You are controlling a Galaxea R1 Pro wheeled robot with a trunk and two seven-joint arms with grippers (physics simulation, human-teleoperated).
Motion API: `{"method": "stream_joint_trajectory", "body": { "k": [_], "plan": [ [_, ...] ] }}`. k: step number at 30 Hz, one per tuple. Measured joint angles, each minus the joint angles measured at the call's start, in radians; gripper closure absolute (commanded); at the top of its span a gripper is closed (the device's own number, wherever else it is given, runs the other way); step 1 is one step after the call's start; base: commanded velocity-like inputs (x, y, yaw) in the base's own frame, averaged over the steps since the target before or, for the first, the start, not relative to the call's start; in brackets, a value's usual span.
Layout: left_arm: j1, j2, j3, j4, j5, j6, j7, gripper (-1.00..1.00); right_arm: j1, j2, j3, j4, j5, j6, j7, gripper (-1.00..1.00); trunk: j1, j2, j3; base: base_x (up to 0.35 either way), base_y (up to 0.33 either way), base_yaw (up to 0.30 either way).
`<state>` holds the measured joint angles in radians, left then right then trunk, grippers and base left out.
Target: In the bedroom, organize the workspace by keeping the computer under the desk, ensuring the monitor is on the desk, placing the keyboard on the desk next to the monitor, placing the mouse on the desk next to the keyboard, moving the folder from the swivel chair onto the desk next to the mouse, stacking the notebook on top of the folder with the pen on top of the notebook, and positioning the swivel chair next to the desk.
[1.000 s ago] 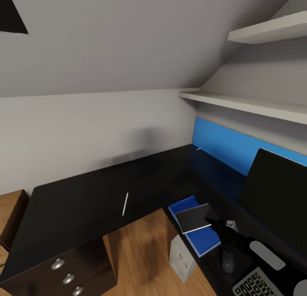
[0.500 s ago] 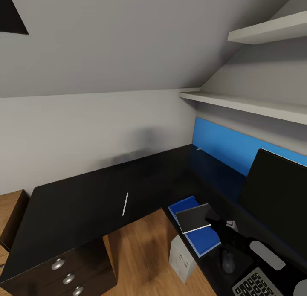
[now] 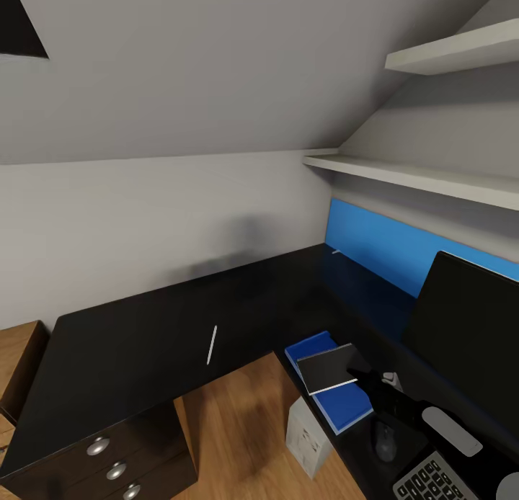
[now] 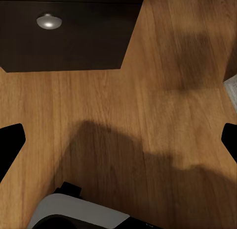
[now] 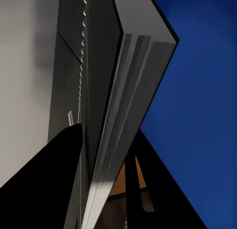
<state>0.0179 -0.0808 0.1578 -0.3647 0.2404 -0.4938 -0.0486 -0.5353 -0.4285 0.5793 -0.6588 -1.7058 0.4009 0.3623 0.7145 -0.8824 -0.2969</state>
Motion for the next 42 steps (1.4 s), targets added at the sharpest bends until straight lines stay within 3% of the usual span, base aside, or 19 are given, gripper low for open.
{"method": "stream_joint_trajectory", "body": {
  "k": [7,8,42],
  "plan": [
    [0.0,0.0,0.0,0.0,0.0,0.0,0.0,-1.0,0.0,0.0,0.0,0.0,0.0,0.001,0.0,1.0,0.0,0.0,0.0,0.0,0.0,0.0],
    [0.0,0.0,0.0,0.0,0.0,0.0,0.0,-1.0,0.0,0.0,0.0,0.0,0.0,0.001,0.0,-1.0,0.0,0.0,0.0,0.0,0.0,0.0],
    [0.0,0.0,0.002,0.0,0.0,-0.001,0.0,-1.0,0.0,0.0,-0.001,-0.002,0.001,0.0,-0.001,-1.0,0.0,0.0,0.0,0.0,0.0,0.0]
  ]
}}
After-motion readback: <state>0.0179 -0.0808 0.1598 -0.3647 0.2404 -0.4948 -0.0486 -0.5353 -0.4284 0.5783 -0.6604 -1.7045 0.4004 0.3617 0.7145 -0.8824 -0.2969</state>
